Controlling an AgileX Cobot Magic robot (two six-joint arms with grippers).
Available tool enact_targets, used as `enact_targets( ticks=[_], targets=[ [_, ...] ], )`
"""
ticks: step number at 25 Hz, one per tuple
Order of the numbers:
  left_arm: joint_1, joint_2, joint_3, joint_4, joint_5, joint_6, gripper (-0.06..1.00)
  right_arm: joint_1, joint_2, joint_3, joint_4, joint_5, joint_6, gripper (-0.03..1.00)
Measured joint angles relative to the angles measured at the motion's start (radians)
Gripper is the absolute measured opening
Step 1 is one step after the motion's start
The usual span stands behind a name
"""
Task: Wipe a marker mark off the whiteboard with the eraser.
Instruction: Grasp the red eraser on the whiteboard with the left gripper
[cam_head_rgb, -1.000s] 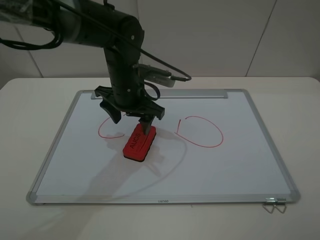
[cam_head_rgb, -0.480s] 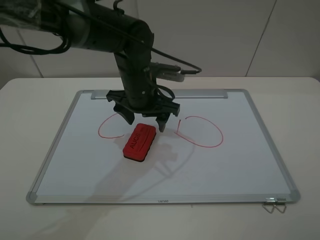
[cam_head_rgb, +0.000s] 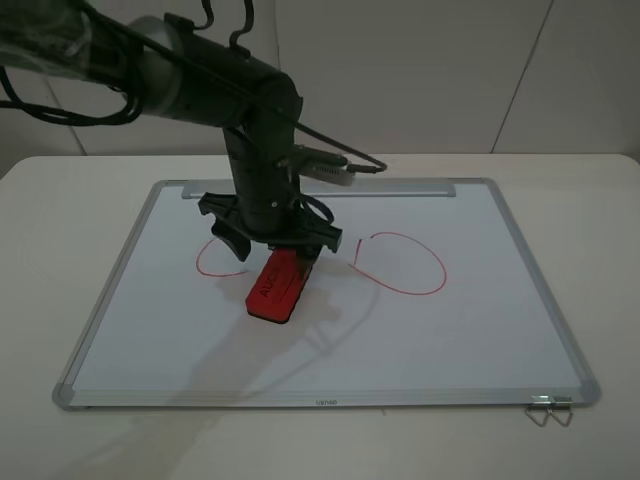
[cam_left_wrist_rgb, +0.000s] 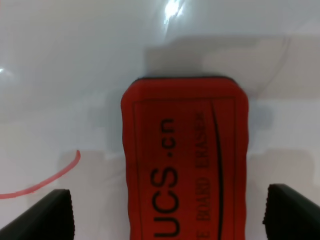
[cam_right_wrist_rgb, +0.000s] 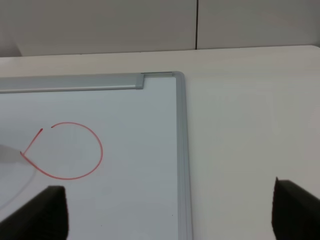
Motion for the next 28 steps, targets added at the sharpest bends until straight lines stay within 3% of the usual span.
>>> enact_targets(
  ticks=[8, 28],
  targets=[
    [0.0, 0.0, 0.031, -0.029, -0.1, 0.0, 0.76, 0.0, 0.0, 0.0, 0.0, 0.0, 0.0, 0.72],
    [-0.005, 0.056, 0.032, -0.034, -0.11, 0.0, 0.74, 0.0, 0.0, 0.0, 0.0, 0.0, 0.0, 0.72]
  ],
)
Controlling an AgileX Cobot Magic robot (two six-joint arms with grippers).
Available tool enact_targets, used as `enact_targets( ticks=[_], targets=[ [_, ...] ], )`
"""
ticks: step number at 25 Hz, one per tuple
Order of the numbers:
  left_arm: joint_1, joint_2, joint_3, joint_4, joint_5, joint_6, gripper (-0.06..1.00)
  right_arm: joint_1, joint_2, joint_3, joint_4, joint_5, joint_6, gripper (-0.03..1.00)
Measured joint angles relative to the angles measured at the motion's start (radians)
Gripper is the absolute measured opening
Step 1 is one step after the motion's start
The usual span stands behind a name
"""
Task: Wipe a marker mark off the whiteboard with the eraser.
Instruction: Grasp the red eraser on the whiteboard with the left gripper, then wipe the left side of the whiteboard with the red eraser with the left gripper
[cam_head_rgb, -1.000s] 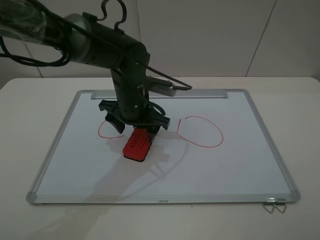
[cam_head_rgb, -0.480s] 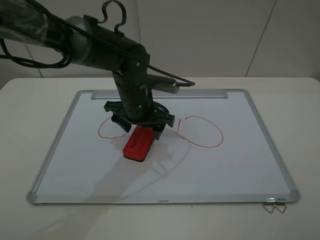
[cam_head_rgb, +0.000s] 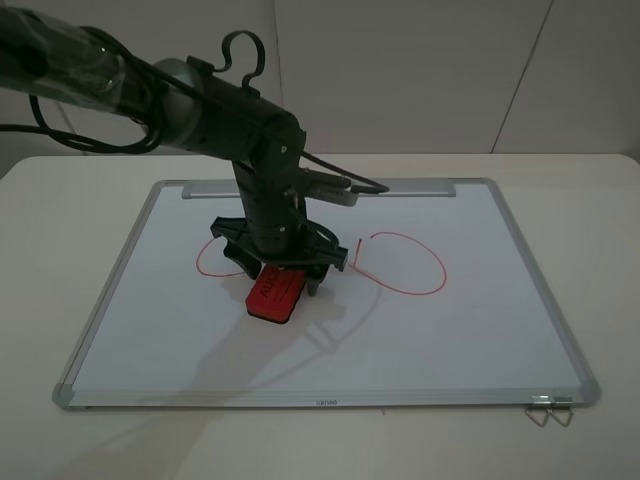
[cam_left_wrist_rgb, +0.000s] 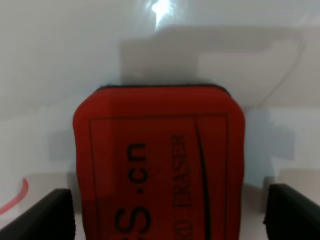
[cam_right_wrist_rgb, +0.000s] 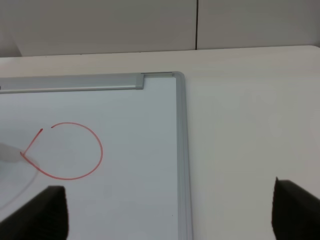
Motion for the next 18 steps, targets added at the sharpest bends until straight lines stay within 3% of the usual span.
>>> enact_targets(
  ticks=[4, 18],
  targets=[
    [0.0, 0.0, 0.0, 0.008, 0.008, 0.0, 0.57, 0.0, 0.0, 0.0, 0.0, 0.0, 0.0, 0.72],
    [0.001, -0.014, 0.001, 0.025, 0.015, 0.0, 0.57, 0.0, 0.0, 0.0, 0.0, 0.0, 0.0, 0.72]
  ],
)
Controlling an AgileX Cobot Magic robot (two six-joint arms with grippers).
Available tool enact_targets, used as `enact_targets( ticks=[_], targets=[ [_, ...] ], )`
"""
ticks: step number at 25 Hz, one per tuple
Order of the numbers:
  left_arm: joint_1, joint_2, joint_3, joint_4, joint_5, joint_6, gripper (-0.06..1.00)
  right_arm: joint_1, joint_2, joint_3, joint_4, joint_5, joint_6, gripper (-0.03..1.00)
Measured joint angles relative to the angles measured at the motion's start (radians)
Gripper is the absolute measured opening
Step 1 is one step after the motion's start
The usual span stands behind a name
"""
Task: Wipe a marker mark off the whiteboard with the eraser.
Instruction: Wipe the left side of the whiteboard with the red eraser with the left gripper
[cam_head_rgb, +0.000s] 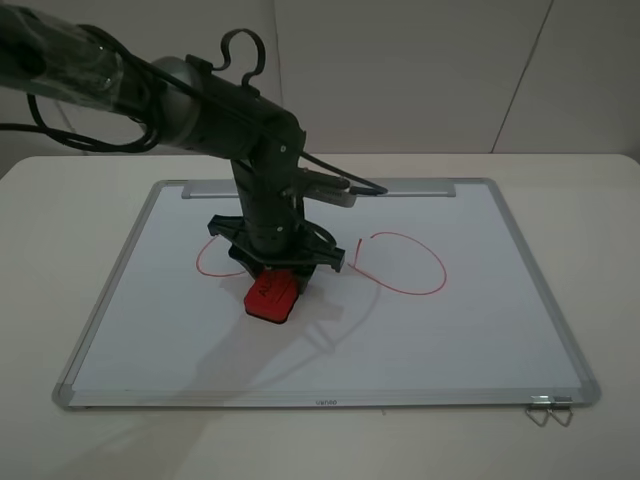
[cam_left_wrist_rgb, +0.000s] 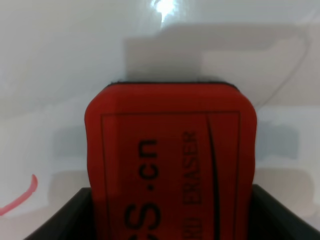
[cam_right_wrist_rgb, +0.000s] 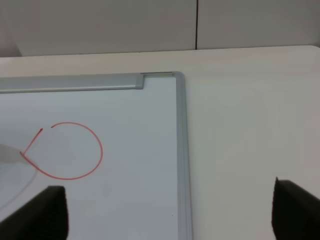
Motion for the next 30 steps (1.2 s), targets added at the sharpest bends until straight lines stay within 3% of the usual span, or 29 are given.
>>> enact_targets(
  ticks=[8, 15, 23, 30],
  targets=[
    [0.083, -0.114, -0.001, 0.021, 0.074, 0.016, 0.57, 0.0, 0.0, 0.0, 0.0, 0.0, 0.0, 0.72],
    [0.232, -0.115, -0.001, 0.02, 0.137, 0.167, 0.57, 0.0, 0.0, 0.0, 0.0, 0.0, 0.0, 0.72],
    [0.386, -0.115, -0.001, 0.013, 0.126, 0.304, 0.57, 0.0, 0.0, 0.0, 0.0, 0.0, 0.0, 0.72],
    [0.403, -0.069, -0.001, -0.045, 0.053, 0.416, 0.57, 0.0, 0.0, 0.0, 0.0, 0.0, 0.0, 0.72]
  ],
)
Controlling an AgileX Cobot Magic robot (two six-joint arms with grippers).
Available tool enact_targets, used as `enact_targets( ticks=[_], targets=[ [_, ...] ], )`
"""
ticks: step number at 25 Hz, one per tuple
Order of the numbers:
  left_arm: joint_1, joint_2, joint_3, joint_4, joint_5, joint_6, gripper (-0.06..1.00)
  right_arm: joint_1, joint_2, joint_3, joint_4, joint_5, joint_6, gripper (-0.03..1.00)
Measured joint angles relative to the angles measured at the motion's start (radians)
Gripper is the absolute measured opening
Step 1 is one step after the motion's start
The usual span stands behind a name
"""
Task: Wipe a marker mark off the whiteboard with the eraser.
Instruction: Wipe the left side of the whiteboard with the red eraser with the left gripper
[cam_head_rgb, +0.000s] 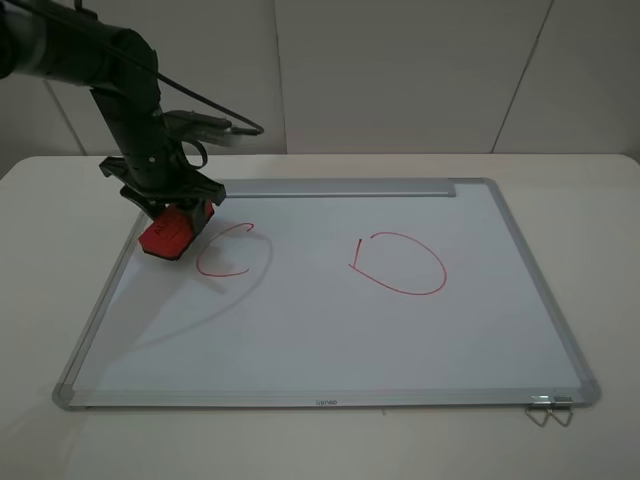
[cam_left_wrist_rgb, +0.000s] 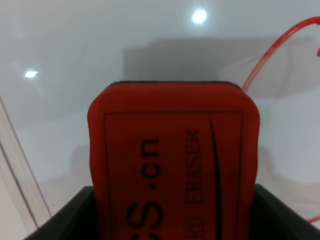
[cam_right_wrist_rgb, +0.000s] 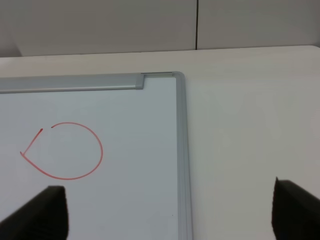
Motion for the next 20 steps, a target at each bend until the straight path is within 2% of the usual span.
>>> enact_targets(
  ticks=[8, 15, 20],
  targets=[
    [-0.01, 0.067, 0.0, -0.042, -0.085, 0.008, 0.57, 0.0, 0.0, 0.0, 0.0, 0.0, 0.0, 0.72],
    [-0.034, 0.103, -0.009, -0.036, -0.09, 0.008, 0.57, 0.0, 0.0, 0.0, 0.0, 0.0, 0.0, 0.72],
    [-0.086, 0.123, -0.022, -0.019, -0.098, 0.013, 0.57, 0.0, 0.0, 0.0, 0.0, 0.0, 0.0, 0.72]
  ],
)
